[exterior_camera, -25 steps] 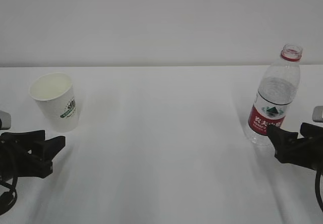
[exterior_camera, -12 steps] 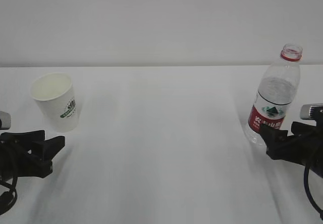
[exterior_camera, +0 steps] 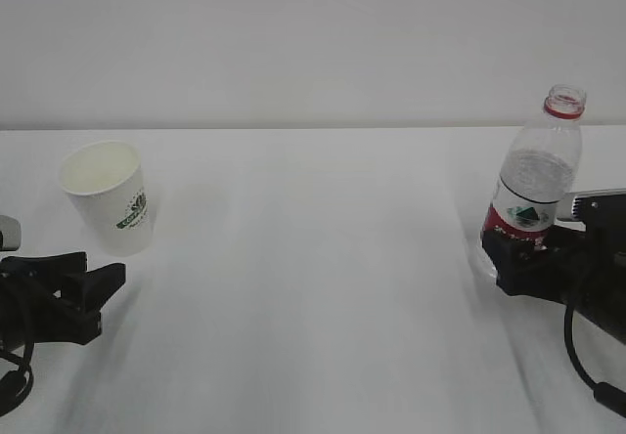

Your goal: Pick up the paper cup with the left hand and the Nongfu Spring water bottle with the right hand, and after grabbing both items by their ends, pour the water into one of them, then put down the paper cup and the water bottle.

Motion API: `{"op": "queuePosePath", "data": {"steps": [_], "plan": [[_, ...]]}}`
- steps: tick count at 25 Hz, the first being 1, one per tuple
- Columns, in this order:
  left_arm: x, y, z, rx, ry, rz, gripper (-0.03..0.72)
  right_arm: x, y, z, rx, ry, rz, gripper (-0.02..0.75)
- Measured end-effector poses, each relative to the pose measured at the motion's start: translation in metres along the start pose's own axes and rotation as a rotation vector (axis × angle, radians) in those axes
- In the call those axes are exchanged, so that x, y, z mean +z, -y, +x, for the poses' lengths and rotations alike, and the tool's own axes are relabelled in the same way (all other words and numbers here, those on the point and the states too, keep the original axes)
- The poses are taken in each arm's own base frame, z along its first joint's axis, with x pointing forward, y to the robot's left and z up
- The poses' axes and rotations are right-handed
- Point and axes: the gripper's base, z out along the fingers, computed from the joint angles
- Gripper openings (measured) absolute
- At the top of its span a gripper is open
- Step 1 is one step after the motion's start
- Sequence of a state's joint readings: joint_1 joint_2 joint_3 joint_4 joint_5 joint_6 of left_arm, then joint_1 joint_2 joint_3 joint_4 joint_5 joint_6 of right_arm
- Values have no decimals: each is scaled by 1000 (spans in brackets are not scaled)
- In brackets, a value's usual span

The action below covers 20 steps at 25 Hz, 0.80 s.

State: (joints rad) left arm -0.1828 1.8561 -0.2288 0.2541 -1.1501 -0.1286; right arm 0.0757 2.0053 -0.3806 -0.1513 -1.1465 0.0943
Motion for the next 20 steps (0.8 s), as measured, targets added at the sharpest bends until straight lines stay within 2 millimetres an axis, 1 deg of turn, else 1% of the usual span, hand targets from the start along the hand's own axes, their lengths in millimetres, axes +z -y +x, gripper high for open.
{"op": "queuePosePath", "data": {"steps": [11, 20], "plan": [[0, 0, 0, 0, 0, 0, 405, 20, 2, -18, -14, 82, -7, 627], [0, 0, 0, 0, 0, 0, 403, 25, 2, -24, -18, 105, -10, 627]]}}
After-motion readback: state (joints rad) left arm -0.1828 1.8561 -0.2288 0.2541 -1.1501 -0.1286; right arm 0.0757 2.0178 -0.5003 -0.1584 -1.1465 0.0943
